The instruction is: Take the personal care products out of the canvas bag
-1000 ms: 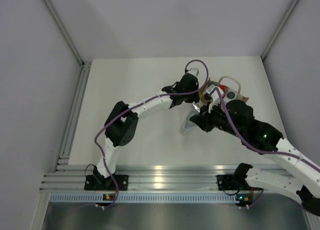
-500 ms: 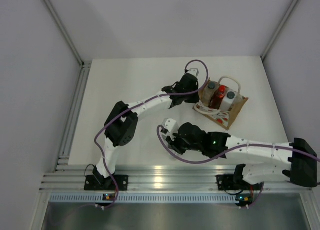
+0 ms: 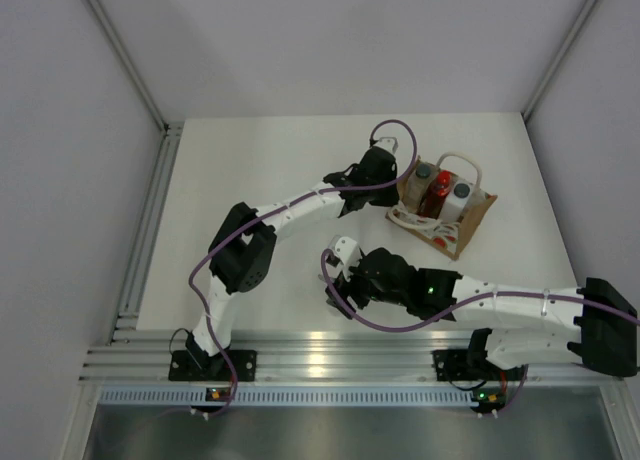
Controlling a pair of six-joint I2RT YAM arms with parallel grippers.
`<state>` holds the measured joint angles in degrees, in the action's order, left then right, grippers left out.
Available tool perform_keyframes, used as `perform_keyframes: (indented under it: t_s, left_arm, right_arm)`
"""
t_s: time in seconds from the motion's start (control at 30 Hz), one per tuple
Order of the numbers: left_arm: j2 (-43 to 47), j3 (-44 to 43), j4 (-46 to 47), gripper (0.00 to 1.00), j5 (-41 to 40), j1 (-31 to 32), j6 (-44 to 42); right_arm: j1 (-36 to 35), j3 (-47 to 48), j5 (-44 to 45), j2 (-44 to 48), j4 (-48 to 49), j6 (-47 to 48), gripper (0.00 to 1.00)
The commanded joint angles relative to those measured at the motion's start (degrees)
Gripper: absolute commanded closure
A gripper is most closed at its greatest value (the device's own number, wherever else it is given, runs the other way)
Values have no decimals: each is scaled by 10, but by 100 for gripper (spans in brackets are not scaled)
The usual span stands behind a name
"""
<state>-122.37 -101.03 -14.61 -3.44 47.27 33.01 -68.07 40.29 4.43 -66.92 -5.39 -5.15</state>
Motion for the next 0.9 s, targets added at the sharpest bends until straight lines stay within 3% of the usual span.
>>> perform_keyframes:
  t_s: [0.0, 0.07, 0.4, 0.53, 0.67, 0.87]
  left_arm:
    - [37, 4, -27, 100, -9, -5, -11]
    - [37, 4, -27, 100, -9, -5, -11]
    - [39, 4, -28, 100, -9, -4, -13]
    - [42, 5, -27, 100, -13, -5, -16]
    - [47, 7, -28, 100, -17, -5, -19]
    - [47, 3, -28, 100, -10, -5, -13]
  right_arm:
    - [3, 14, 3, 34, 18, 0, 26]
    - [7, 26, 8, 51, -1, 4, 20]
    - [97, 84, 33, 159, -90, 11, 20]
    - [147, 139, 145, 174, -154, -46, 12]
    - [238, 181, 239, 174, -239, -143, 11]
    - [398, 182, 231, 173, -282, -214, 12]
